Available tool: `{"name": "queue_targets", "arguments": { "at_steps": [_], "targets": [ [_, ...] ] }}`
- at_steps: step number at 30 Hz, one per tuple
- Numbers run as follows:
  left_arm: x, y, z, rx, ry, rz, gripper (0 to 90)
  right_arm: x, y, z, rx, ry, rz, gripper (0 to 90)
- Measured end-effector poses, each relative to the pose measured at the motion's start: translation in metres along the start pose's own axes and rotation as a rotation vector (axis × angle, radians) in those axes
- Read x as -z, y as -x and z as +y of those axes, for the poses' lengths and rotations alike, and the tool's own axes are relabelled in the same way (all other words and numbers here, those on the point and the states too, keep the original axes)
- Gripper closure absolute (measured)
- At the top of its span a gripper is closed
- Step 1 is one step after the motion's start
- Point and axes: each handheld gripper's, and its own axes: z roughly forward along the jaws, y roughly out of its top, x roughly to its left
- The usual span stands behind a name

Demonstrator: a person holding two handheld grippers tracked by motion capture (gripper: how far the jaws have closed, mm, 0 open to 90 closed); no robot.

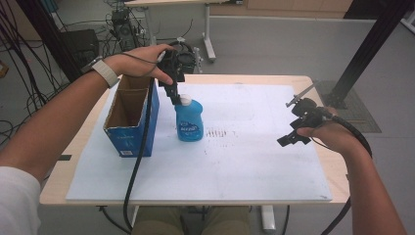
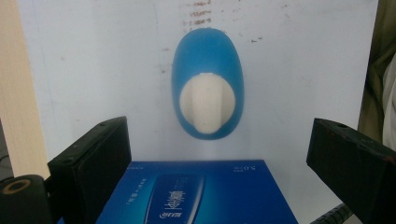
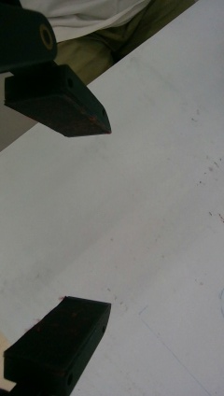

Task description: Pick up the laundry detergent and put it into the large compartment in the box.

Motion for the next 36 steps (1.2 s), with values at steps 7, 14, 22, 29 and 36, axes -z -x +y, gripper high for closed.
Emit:
{"name": "queue_targets", "arguments": {
  "at_steps": [7, 14, 22, 29, 36],
  "targets": [
    [-0.004, -0.002, 0.004, -0.001, 0.002, 0.001, 6.9, 0.0, 0.0, -0.003, -0.003, 0.003, -0.002, 12.4],
    [-0.01, 0.0, 0.011, -0.01, -0.004, 0.01, 6.8, -0.001, 0.001, -0.005, -0.003, 0.008, 0.001, 12.4],
    [-0.018, -0.003, 0.015, -0.01, -0.011, 0.01, 6.8, -0.003, 0.003, -0.006, -0.012, 0.008, 0.007, 12.4],
    [-0.026, -0.004, 0.02, -0.015, -0.025, 0.01, 6.8, -0.004, 0.004, -0.009, -0.011, 0.014, 0.006, 12.4],
    [-0.033, -0.004, 0.021, -0.014, -0.025, 0.011, 6.8, -0.004, 0.004, -0.011, -0.017, 0.014, 0.006, 12.4]
  ]
}}
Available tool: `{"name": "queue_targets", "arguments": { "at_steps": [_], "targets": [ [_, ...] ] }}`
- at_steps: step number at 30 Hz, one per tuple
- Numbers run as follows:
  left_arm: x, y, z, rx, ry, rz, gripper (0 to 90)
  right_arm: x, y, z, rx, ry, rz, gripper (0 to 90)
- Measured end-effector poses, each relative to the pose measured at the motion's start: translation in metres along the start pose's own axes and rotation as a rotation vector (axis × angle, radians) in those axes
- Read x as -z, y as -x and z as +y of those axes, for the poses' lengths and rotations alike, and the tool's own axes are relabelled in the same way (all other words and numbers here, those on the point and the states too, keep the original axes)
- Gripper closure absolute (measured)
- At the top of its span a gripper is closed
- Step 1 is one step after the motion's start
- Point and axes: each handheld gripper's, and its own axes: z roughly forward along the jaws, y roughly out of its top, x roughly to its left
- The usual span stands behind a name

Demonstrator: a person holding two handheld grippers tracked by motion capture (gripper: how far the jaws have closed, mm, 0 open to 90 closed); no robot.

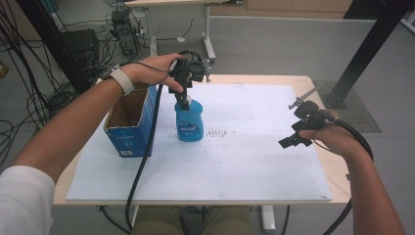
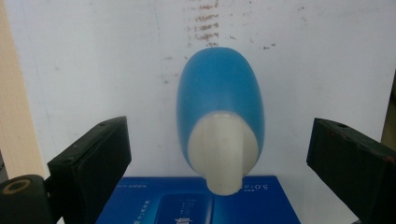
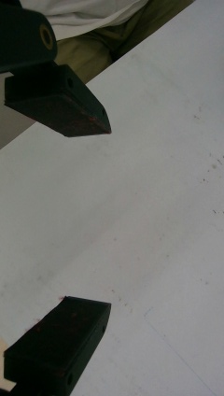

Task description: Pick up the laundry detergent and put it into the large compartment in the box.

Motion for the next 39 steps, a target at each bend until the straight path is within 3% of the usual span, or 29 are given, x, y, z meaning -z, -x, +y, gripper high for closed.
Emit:
{"name": "queue_targets", "arguments": {
  "at_steps": [8, 22, 39],
  "targets": [
    [-0.008, 0.001, 0.002, 0.004, -0.015, 0.01, 6.7, -0.001, 0.0, -0.002, 0.001, 0.002, 0.004, 12.4],
    [-0.018, 0.0, 0.004, 0.008, -0.02, -0.008, 6.9, 0.0, 0.001, -0.007, -0.01, 0.008, 0.004, 12.4],
    [-0.019, -0.002, 0.002, 0.017, -0.016, -0.011, 7.0, 0.001, 0.0, -0.007, -0.009, 0.006, 0.001, 12.4]
  ]
}}
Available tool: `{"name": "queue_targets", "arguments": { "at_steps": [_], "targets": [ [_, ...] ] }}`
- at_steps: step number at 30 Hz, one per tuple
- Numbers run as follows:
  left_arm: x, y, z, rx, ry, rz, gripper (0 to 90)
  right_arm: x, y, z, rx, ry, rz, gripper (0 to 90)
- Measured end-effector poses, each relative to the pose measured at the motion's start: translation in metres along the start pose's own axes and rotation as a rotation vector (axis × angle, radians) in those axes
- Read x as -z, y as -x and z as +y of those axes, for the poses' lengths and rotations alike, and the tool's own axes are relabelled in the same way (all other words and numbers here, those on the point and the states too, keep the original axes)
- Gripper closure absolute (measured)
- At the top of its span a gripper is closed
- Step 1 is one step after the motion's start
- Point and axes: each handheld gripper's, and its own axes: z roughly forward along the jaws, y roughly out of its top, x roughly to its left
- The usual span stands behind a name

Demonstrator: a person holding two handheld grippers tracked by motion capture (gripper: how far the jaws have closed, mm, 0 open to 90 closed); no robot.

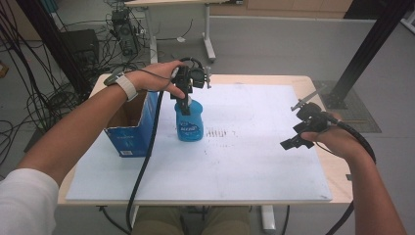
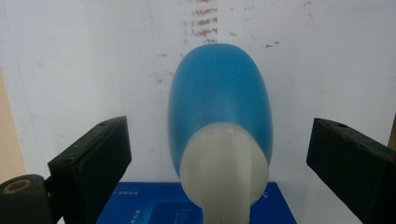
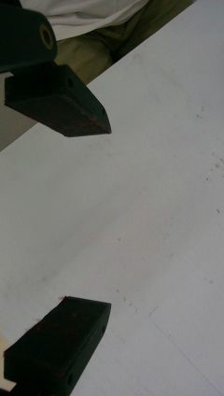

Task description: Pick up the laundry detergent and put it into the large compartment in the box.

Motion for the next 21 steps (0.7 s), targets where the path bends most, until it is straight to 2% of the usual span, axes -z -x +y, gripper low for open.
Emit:
{"name": "queue_targets", "arguments": {
  "at_steps": [21],
  "targets": [
    [0.0013, -0.0017, -0.0048, 0.013, 0.009, -0.003, 7.1, 0.0009, 0.0005, 0.0003, 0.003, 0.004, -0.001, 12.4]
  ]
}}
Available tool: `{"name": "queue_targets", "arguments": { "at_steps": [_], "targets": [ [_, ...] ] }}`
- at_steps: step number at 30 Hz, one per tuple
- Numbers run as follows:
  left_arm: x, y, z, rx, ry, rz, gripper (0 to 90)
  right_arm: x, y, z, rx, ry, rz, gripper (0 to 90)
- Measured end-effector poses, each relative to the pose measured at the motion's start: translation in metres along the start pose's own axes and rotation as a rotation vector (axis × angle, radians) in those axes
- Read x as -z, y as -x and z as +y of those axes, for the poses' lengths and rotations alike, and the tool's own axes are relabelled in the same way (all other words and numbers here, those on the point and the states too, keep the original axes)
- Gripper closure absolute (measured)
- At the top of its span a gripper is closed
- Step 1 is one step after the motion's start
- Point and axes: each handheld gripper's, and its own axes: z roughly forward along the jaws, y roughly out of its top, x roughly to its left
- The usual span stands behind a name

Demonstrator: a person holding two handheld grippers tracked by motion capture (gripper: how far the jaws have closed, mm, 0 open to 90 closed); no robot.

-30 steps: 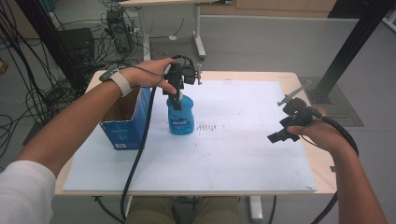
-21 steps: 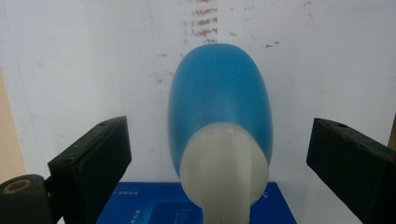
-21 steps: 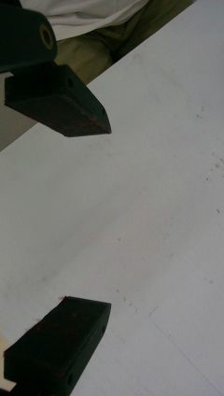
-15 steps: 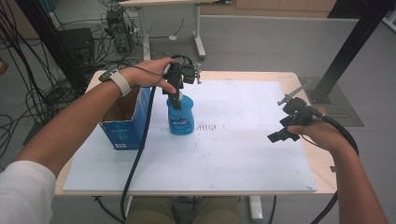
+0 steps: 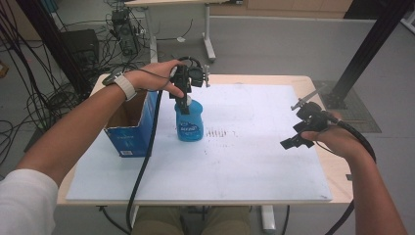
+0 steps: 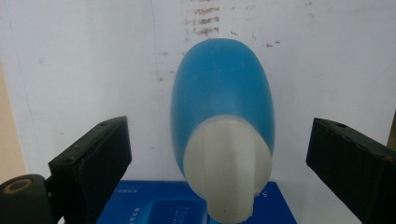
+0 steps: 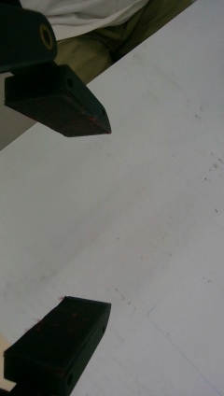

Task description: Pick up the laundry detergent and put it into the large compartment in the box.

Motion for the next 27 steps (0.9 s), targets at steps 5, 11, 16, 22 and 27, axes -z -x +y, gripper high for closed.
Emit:
{"name": "queue_targets", "arguments": {
  "at_steps": [5, 11, 16, 22, 27],
  "targets": [
    [-0.0001, -0.0004, 0.0005, -0.001, -0.001, 0.0, 7.1, -0.0004, 0.0003, -0.0002, 0.002, 0.0, 0.001, 12.4],
    [-0.0003, 0.0007, 0.0018, -0.006, -0.003, 0.001, 6.9, -0.0013, 0.0011, -0.0002, -0.001, -0.001, 0.005, 12.4],
    [-0.0004, 0.0003, 0.0011, -0.001, -0.002, 0.0, 6.9, -0.0015, 0.0015, -0.0006, 0.001, -0.002, 0.004, 12.4],
    [-0.0006, 0.0004, 0.0012, 0.0, 0.0, 0.0, 7.0, -0.0011, 0.0016, -0.0006, -0.001, -0.001, 0.004, 12.4],
    [-0.0007, 0.0006, 0.0014, 0.0, 0.001, 0.001, 6.8, -0.0005, 0.0016, -0.0018, -0.001, 0.007, 0.002, 12.3]
  ]
}}
